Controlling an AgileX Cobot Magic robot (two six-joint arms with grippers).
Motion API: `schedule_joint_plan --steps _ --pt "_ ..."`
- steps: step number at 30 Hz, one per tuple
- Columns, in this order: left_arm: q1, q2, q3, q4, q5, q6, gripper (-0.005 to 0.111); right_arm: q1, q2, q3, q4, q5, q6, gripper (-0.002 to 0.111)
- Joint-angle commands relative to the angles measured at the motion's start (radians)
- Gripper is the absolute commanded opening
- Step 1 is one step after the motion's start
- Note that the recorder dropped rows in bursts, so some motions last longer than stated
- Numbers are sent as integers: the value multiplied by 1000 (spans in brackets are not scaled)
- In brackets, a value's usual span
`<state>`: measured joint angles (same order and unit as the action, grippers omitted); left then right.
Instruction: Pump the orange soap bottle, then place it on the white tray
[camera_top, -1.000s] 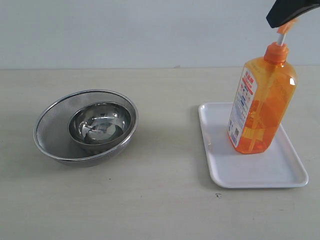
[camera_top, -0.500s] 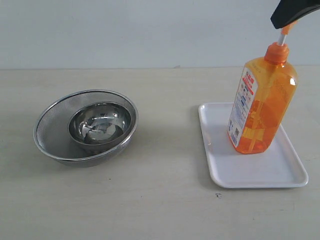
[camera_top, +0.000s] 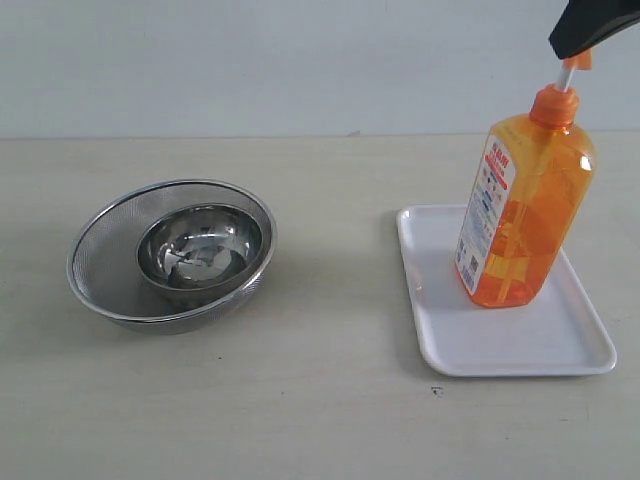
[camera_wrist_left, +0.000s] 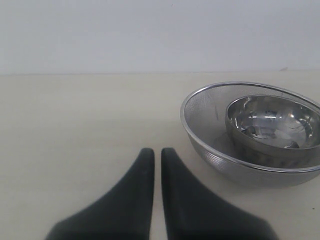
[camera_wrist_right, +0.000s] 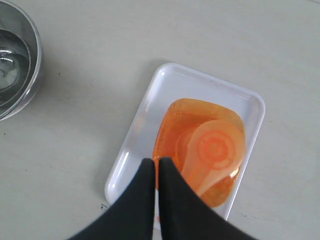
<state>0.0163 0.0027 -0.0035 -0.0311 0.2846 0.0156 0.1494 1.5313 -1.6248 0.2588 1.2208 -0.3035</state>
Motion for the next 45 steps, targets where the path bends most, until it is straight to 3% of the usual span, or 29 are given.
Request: schedule_joint_plan --steps 1,28,34,45 --pt "3 -3 4 -9 -4 3 5 2 -14 0 -15 0 6 0" --pt "3 -3 4 -9 -4 3 5 2 -13 0 -46 0 21 0" --pt "3 -3 4 -9 -4 3 5 2 -35 -2 114 0 -110 0" --pt "3 -3 4 -9 -4 3 5 2 -164 -4 6 -37 -143 0"
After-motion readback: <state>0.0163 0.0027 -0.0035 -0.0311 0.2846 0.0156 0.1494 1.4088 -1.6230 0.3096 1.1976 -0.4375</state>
